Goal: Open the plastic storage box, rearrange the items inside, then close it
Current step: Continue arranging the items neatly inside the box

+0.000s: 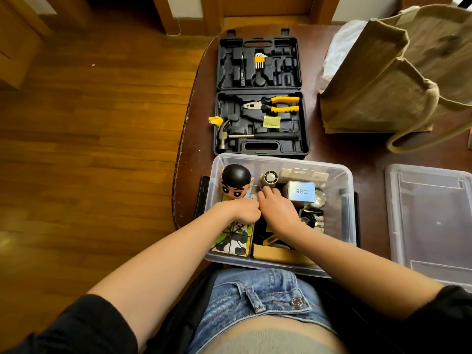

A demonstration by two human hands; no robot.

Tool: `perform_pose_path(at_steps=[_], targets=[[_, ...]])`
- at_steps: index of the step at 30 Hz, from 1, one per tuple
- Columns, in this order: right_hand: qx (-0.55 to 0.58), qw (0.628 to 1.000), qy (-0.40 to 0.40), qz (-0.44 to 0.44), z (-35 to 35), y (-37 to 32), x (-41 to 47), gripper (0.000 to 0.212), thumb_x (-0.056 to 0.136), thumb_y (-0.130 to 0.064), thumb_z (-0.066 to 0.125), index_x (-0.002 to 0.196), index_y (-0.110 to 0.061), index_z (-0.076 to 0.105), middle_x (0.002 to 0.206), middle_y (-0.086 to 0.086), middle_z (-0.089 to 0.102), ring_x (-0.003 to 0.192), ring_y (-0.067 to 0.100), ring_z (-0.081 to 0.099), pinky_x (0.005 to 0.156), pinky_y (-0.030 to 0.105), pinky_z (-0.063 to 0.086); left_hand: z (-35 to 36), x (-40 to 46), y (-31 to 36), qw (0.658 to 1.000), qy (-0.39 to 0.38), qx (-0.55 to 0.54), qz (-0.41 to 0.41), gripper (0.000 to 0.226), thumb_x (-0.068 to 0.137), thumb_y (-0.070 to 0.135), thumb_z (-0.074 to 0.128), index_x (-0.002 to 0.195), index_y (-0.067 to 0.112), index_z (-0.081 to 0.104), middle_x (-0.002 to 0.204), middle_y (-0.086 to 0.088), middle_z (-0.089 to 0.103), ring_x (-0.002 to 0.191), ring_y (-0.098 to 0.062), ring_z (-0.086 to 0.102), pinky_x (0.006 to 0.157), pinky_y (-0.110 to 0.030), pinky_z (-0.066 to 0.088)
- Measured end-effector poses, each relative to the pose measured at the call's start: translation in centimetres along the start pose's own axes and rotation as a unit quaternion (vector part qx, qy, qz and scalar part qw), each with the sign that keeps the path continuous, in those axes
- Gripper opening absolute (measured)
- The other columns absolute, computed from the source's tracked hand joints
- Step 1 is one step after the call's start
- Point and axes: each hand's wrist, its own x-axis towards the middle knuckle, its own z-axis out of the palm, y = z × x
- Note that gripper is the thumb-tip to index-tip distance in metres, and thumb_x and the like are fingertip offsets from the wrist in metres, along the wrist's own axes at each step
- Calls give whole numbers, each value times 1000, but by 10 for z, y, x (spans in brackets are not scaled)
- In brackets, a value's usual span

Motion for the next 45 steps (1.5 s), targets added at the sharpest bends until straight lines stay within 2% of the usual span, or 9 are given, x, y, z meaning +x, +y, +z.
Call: perform_pose_path(at_steps=[2, 6, 15, 19, 24, 30, 33, 37, 45], targets=[[35, 999, -21, 11, 0, 2, -7, 32, 90, -5, 49, 122, -5, 47, 122, 12, 49, 112, 28, 50, 82, 34, 47, -1, 4, 0, 1000, -1, 2, 4, 23, 96, 7, 33, 94, 4, 56, 91, -12, 57, 76, -18, 50, 66, -28, 41], [109, 986, -120, 31, 6, 6, -14, 42, 88, -6, 50, 130, -6, 44, 126, 14, 50, 115, 29, 49, 94, 36, 44, 0, 9, 1, 1000, 7, -12, 9, 36, 95, 10, 34, 124, 2, 54, 120, -16, 59, 106, -28, 56, 95, -40, 46], [147, 982, -69, 96, 10, 8, -6, 35, 87, -11, 49, 121, -4, 45, 122, 15, 50, 113, 30, 48, 88, 37, 45, 3, 20, 10, 996, 76, -30, 20, 31, 91, 3, 39, 118, -3, 53, 121, -23, 51, 106, -35, 54, 89, -40, 46], [172, 975, -75, 117, 9, 11, 2, 28, 88, -13, 48, 114, -3, 45, 114, 16, 56, 100, 32, 56, 72, 34, 40, 3, 24, 11, 996, 85, -19, 16, 35, 92, 5, 38, 126, 0, 48, 129, -20, 44, 113, -34, 48, 89, -35, 40], [151, 982, -99, 61, 11, 19, -2, 34, 87, -10, 49, 121, -7, 52, 120, 13, 56, 110, 29, 52, 89, 34, 43, 6, 26, 8, 995, 101, -21, 3, 35, 91, 8, 41, 124, -1, 47, 131, -18, 44, 116, -33, 47, 91, -37, 41], [92, 990, -105, 13, 10, 26, -11, 36, 86, -5, 47, 119, -11, 60, 114, 12, 58, 106, 29, 54, 86, 34, 45, 8, 24, 8, 994, 108, -3, -6, 49, 89, 10, 47, 137, 3, 39, 141, -15, 37, 127, -30, 41, 100, -36, 39], [72, 993, -86, 29, 8, 28, -16, 31, 86, -3, 48, 113, -10, 62, 112, 10, 59, 104, 28, 57, 81, 36, 47, 3, 22, 6, 997, 80, -13, -1, 43, 92, 10, 46, 134, 2, 45, 137, -15, 45, 121, -29, 48, 99, -37, 44], [48, 994, -74, 70, 3, 35, -23, 22, 88, -6, 47, 102, -10, 63, 105, 10, 63, 98, 30, 60, 72, 36, 48, -3, 15, 4, 998, 55, -12, 6, 32, 96, 19, 43, 114, 2, 63, 113, -15, 64, 89, -24, 58, 77, -35, 47], [90, 988, -98, 83, 0, 38, -24, 25, 88, -29, 58, 105, -12, 64, 107, 6, 62, 97, 28, 60, 75, 37, 51, 0, 4, 1, 997, 68, 17, 22, 16, 96, 18, 41, 91, 16, 56, 92, -6, 54, 80, -20, 51, 75, -39, 47]])
